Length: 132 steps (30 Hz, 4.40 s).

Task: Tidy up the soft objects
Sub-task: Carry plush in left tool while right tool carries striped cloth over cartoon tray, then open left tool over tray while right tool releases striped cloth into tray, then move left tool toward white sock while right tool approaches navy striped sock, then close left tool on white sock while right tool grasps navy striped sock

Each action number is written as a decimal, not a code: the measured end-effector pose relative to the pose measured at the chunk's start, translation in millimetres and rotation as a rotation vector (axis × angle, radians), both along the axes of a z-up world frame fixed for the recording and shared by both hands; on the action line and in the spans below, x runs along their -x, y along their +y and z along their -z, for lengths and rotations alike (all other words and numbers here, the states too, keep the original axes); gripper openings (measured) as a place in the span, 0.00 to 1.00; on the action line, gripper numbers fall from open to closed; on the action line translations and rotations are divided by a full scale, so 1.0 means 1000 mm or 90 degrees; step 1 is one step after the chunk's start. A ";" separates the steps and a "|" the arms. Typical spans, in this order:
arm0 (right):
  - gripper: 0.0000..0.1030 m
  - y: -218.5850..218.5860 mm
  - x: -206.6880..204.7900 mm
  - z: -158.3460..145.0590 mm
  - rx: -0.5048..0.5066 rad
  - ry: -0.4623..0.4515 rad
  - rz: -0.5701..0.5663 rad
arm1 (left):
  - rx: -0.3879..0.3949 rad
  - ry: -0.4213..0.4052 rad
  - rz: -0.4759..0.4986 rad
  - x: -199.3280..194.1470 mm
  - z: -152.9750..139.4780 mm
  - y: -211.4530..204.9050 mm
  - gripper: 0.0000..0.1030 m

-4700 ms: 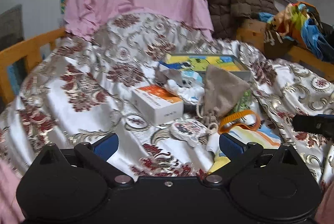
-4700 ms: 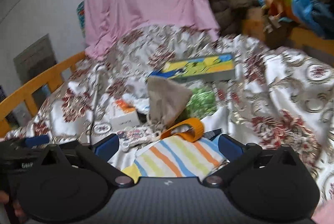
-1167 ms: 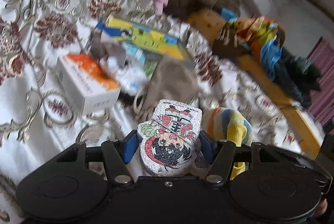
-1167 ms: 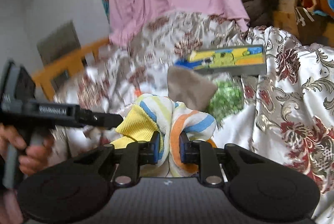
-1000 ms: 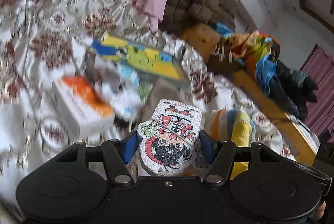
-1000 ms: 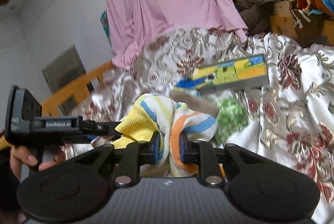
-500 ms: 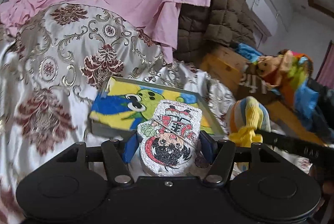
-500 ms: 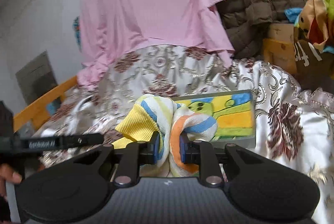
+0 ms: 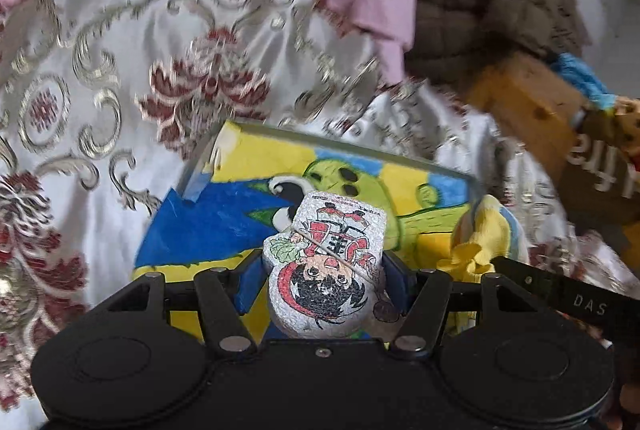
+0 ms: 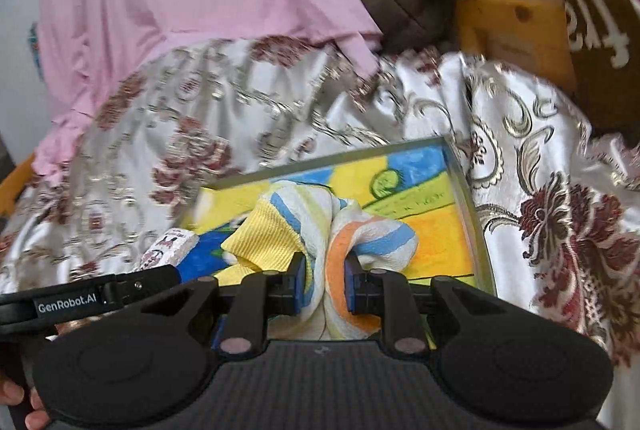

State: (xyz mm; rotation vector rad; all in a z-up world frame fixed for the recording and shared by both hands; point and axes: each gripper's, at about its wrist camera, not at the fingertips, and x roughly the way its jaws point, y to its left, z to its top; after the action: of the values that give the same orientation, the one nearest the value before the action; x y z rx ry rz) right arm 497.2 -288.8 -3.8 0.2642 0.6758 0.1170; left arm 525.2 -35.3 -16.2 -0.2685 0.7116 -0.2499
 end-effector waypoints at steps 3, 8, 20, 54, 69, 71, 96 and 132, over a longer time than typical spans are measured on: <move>0.21 -0.003 -0.013 0.011 -0.008 0.022 0.026 | 0.001 0.030 -0.014 -0.018 0.014 -0.003 0.62; 0.27 -0.005 -0.020 0.022 -0.004 0.052 0.043 | -0.040 0.064 -0.006 -0.028 0.028 -0.012 0.62; 0.68 -0.008 0.015 -0.017 0.029 0.028 0.036 | -0.018 0.104 -0.027 -0.006 0.008 -0.007 0.77; 1.00 0.021 0.401 -0.140 0.079 -0.343 -0.052 | -0.022 -0.318 -0.015 0.397 -0.121 0.035 0.99; 1.00 0.033 0.468 -0.079 0.113 -0.231 -0.076 | -0.090 -0.241 0.084 0.459 -0.059 0.046 0.99; 1.00 0.036 0.471 -0.073 0.130 -0.202 -0.083 | -0.091 -0.224 0.095 0.459 -0.054 0.046 0.99; 1.00 0.060 0.400 -0.003 0.188 0.117 -0.234 | -0.154 0.056 0.319 0.359 0.027 0.009 0.98; 0.76 0.063 0.314 0.051 0.202 0.162 -0.447 | -0.175 0.071 0.473 0.313 0.060 -0.011 0.37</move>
State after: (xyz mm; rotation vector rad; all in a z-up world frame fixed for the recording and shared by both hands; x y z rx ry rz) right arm 183.4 -225.6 -54.7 -0.2794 1.0055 0.6480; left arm 212.6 -46.6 -76.2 0.2607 0.9263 -0.8400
